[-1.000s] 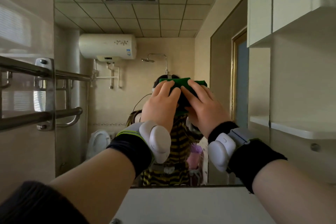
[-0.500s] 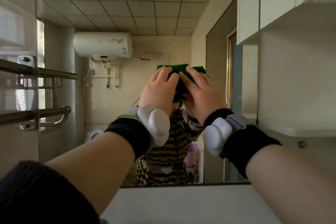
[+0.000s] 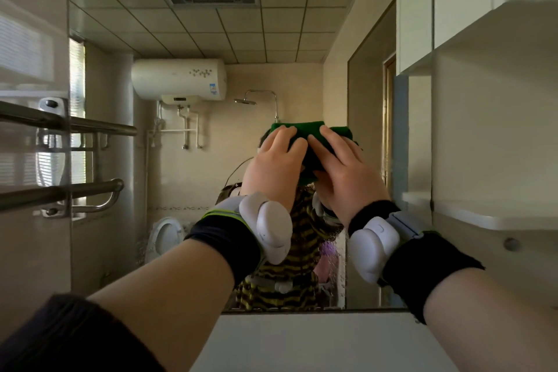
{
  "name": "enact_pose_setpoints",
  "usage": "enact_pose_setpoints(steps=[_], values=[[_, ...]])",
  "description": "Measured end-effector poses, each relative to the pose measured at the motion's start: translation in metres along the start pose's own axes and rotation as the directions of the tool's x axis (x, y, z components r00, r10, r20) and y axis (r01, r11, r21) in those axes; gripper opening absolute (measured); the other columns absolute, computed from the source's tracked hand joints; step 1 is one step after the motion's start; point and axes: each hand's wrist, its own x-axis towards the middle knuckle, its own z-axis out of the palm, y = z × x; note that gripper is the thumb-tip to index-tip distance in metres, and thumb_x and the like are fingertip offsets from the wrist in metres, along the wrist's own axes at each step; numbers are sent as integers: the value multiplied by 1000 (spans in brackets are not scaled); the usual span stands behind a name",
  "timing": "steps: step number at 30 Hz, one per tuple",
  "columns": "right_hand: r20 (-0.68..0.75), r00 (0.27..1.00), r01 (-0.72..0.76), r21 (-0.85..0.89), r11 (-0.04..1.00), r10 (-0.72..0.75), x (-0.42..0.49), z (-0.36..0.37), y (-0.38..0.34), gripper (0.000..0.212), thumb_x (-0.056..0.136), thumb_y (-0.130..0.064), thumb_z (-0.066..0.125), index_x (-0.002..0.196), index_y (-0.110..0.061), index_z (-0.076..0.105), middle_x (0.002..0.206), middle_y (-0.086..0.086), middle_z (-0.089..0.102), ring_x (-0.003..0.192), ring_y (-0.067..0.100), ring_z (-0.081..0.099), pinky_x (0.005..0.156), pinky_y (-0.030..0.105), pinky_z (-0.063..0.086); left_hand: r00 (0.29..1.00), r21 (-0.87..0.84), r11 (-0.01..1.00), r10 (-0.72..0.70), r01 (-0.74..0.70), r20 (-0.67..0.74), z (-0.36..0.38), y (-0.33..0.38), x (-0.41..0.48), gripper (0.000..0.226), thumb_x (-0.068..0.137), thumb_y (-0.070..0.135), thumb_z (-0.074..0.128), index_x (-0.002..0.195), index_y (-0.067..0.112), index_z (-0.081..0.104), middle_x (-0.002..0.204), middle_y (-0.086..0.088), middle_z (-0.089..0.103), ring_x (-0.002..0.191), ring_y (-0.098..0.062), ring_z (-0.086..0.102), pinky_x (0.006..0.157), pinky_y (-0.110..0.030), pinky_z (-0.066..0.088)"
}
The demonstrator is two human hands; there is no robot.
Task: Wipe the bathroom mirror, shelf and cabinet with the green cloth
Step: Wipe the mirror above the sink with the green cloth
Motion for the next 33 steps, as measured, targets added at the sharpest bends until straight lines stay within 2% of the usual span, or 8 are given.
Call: enact_pose_setpoints(steps=[5, 12, 19, 23, 29, 33], values=[[11, 1000, -3, 3, 1000, 3, -9, -2, 5, 62, 80, -7, 66, 137, -13, 43, 145, 10, 36, 130, 32, 37, 94, 41, 45, 1000, -20, 1000, 22, -22, 11, 4, 5, -4, 34, 91, 11, 54, 125, 9, 53, 141, -6, 41, 136, -24, 31, 92, -33, 44], [31, 999, 42, -15, 999, -42, -8, -7, 12, 63, 79, -4, 65, 137, -13, 43, 145, 11, 36, 130, 32, 37, 86, 40, 49, 999, 8, 999, 33, -33, 29, 7, 4, -2, 34, 95, 18, 48, 129, 14, 49, 143, -2, 36, 139, -20, 24, 93, -31, 44], [-14, 998, 55, -26, 998, -56, -4, -9, 21, 58, 81, -4, 64, 135, -10, 46, 143, 13, 40, 127, 36, 41, 90, 45, 48, 999, 2, 999, 49, -49, 23, 5, 11, 6, 34, 95, 18, 48, 128, 12, 48, 142, -3, 37, 138, -20, 24, 96, -31, 42], [0, 1000, 28, -26, 999, -28, 1, -16, 29, 58, 83, -5, 62, 137, -12, 43, 145, 11, 37, 129, 34, 37, 91, 45, 46, 999, -10, 999, 51, -51, 8, 3, 20, 16, 32, 93, 15, 50, 125, 12, 50, 138, -4, 40, 132, -20, 31, 91, -34, 46], [48, 999, 10, -36, 999, -8, 4, -23, 35, 59, 87, -9, 57, 141, -18, 36, 149, 6, 29, 134, 28, 29, 94, 44, 44, 999, -21, 999, 42, -43, -17, 5, 28, 20, 32, 93, 14, 51, 124, 10, 51, 137, -5, 41, 130, -21, 34, 87, -32, 45], [49, 999, -3, -24, 1000, 4, 3, -22, 35, 60, 87, -9, 57, 142, -18, 35, 150, 4, 27, 136, 27, 27, 98, 43, 42, 999, -32, 999, 30, -31, -23, 7, 28, 19, 32, 93, 14, 51, 125, 10, 51, 138, -5, 41, 131, -22, 34, 89, -34, 45]])
